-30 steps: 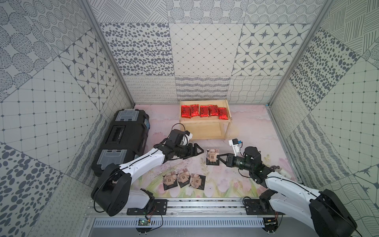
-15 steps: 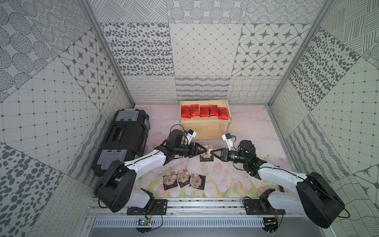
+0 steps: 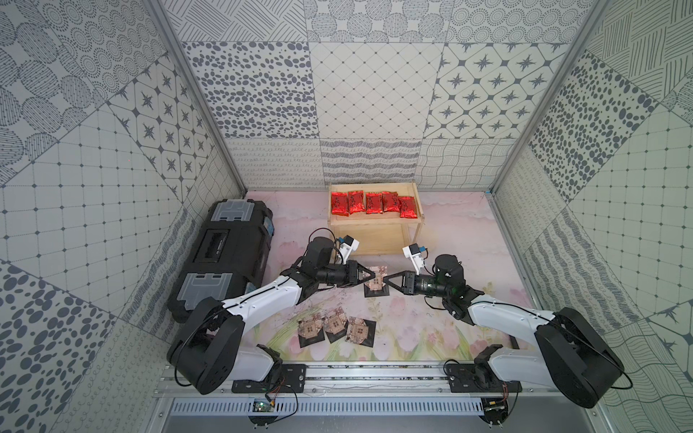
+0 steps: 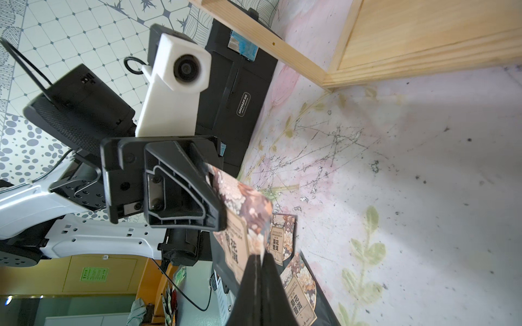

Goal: Place the tea bags on the shelf by color
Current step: Pick up the tea bag from the center of the board.

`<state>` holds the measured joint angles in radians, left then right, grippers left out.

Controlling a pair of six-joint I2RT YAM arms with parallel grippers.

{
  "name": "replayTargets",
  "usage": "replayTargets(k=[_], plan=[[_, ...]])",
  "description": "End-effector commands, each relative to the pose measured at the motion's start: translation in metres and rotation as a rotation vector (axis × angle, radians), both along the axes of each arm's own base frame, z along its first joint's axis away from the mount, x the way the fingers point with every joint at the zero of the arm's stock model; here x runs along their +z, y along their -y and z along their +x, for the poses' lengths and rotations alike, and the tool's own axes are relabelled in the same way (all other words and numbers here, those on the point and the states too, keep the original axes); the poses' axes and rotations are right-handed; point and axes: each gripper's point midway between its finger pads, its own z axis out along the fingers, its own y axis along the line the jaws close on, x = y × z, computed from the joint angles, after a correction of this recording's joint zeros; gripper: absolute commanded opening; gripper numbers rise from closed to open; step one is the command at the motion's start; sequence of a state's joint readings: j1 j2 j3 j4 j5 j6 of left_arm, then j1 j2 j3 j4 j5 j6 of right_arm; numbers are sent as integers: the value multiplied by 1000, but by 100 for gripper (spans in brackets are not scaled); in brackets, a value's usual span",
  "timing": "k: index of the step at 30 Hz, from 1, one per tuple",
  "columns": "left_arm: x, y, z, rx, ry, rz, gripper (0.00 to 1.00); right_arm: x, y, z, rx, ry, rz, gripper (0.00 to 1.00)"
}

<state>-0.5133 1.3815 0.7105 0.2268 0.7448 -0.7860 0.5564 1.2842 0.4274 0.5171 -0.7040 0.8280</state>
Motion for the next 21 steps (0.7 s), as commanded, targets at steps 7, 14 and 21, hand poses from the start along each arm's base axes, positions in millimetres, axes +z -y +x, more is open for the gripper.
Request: replayTargets(k=[7, 14, 21], plan=[[2, -5, 6, 41, 42, 27, 0, 15, -4, 8, 14, 66, -7, 11], [-8, -11, 19, 205, -14, -36, 0, 27, 2, 20, -99, 28, 42, 47], [1, -8, 37, 411, 18, -97, 0, 45, 14, 24, -319, -27, 180, 56]])
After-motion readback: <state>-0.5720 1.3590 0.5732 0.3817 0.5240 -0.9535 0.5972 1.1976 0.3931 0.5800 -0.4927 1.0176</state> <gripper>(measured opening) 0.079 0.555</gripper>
